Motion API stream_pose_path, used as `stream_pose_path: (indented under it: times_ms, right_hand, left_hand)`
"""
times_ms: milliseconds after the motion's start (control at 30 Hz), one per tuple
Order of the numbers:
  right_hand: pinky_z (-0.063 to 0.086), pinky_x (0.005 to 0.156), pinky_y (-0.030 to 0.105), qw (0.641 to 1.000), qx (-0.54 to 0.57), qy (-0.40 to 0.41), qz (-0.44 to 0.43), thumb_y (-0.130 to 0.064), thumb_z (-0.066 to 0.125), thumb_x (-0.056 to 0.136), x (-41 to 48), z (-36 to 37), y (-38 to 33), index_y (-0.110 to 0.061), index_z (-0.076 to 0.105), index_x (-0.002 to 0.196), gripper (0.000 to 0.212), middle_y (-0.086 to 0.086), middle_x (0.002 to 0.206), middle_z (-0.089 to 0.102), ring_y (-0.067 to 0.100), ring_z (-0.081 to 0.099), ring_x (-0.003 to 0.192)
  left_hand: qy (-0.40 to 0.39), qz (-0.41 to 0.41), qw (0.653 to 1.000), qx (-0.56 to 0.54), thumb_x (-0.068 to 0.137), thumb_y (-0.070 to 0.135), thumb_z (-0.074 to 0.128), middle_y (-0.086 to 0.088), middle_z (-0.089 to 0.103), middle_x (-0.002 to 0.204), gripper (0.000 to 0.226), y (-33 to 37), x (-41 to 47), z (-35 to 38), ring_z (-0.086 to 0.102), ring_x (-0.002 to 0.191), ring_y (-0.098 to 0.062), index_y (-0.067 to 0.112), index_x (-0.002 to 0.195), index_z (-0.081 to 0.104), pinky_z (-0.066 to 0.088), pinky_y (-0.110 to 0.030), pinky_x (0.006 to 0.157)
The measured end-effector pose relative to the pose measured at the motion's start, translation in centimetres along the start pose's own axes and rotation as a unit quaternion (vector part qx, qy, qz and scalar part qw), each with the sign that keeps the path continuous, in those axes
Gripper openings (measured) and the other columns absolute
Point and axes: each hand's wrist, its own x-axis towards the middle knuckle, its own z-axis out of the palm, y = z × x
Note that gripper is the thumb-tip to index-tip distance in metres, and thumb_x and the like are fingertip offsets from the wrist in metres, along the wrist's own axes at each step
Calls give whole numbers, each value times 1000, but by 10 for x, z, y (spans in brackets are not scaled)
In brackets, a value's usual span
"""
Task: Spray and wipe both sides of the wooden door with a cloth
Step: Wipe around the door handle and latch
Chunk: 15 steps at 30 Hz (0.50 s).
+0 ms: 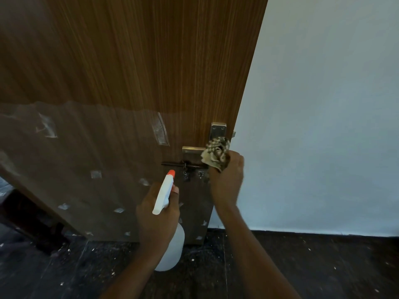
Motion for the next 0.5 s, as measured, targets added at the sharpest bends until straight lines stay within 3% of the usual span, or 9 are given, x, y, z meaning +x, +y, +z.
stream_pose_path:
  times_ms: [100,167,233,333,367,400,433,500]
  right_hand:
    - [41,88,14,998,43,-40,25,-22,70,90,-21,44,-27,-18,54,127,41,2,128,54,12,54,110]
    - [35,96,15,995,41,-88,18,-27,70,92,-32,68,-44,-20,54,131,43,1,135,53,15,54,120]
    - [33,98,17,993,48,-106,2,-26,71,91,-36,82,-51,-21,54,131,44,-1,138,52,15,53,125]
    - [32,93,8,991,91,-88,47,-22,73,89,-33,78,-44,-21,55,128,42,-3,133,53,9,53,118]
    - [33,87,3,990,103,-69,71,-21,73,89,-32,72,-37,-21,56,125,40,-4,128,55,6,54,111]
    - [35,77,-2,987,119,-36,96,-18,72,89,-30,63,-30,-20,56,122,36,-4,121,57,4,55,103]
    - [37,69,-3,982,137,7,132,-14,70,90,-28,53,-22,-17,57,118,31,-5,110,58,3,56,95]
    - [41,63,0,955,180,109,211,-6,63,93,-17,32,-7,-11,55,115,24,-4,100,55,11,60,92]
  left_hand:
    - [17,-9,1000,22,82,24,70,12,59,68,9,-4,0,-12,61,69,6,26,83,62,44,-4,54]
    - [48,-13,998,46,81,22,73,-1,65,70,13,-5,0,-19,61,61,-3,14,86,64,45,-4,60]
    - [86,6,993,78,77,19,76,-14,70,84,26,-7,1,-23,58,70,-9,4,96,65,49,-25,78]
    - [74,-12,996,54,79,20,75,3,63,78,22,-2,1,-30,59,71,-13,11,95,64,54,-36,82]
    - [66,-11,997,46,79,23,73,11,62,74,17,-2,2,-31,60,66,-11,16,92,64,57,-33,78]
    - [62,-7,997,40,80,25,72,18,61,67,12,-2,2,-32,62,64,-9,23,87,63,56,-22,72]
    - [60,-7,998,34,80,25,72,21,60,62,12,-1,2,-32,62,65,-2,28,84,61,50,-8,64]
    - [72,-11,997,22,78,23,72,23,55,57,14,2,0,-28,58,67,14,27,82,59,40,4,58]
